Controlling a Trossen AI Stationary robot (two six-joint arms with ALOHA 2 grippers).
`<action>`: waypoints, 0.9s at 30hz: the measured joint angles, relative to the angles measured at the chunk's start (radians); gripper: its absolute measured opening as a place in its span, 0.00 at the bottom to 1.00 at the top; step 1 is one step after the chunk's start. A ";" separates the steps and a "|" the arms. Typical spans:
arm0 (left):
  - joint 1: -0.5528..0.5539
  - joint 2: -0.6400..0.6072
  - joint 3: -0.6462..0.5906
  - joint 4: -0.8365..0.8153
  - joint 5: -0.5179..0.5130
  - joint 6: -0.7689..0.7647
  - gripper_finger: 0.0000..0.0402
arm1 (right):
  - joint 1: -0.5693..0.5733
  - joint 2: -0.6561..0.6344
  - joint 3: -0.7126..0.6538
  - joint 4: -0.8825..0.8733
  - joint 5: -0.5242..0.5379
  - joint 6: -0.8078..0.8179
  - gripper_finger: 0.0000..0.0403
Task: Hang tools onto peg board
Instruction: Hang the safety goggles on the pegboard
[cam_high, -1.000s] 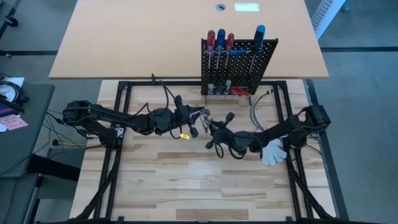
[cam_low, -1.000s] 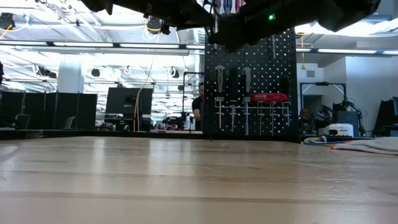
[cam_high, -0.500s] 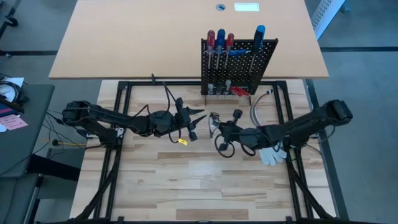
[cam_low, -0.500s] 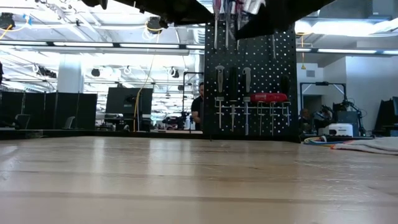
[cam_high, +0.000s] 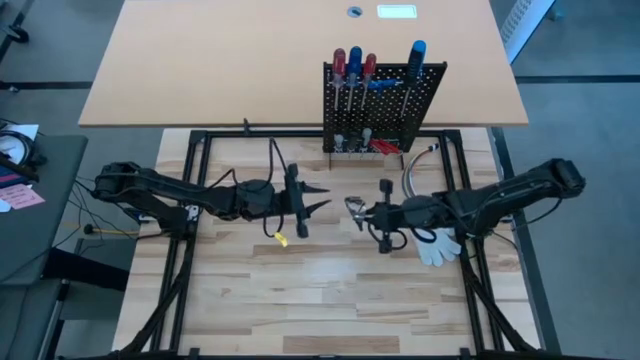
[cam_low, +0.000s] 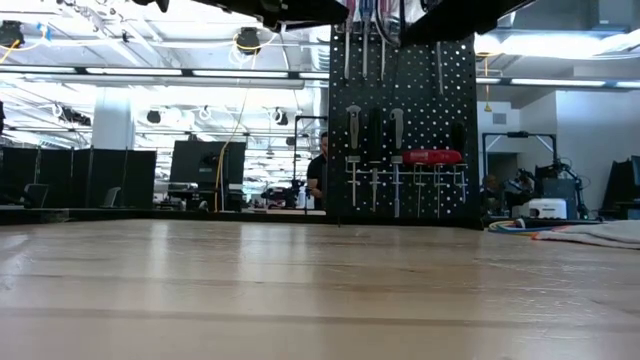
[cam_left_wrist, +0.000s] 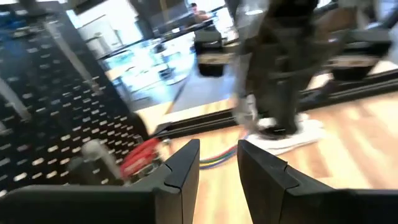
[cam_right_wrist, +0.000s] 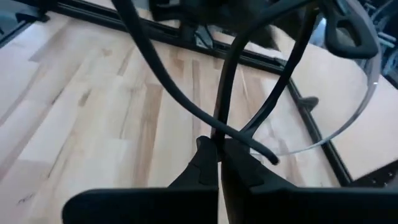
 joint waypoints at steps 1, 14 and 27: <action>0.000 0.000 0.000 -0.001 0.014 0.001 0.26 | -0.002 0.000 0.000 0.000 0.023 0.009 0.01; -0.046 0.123 0.000 0.212 0.042 0.167 0.26 | -0.045 0.089 -0.001 0.164 0.116 0.068 0.01; -0.058 0.243 0.000 0.481 -0.171 0.149 0.24 | -0.045 0.184 -0.001 0.325 0.123 0.013 0.01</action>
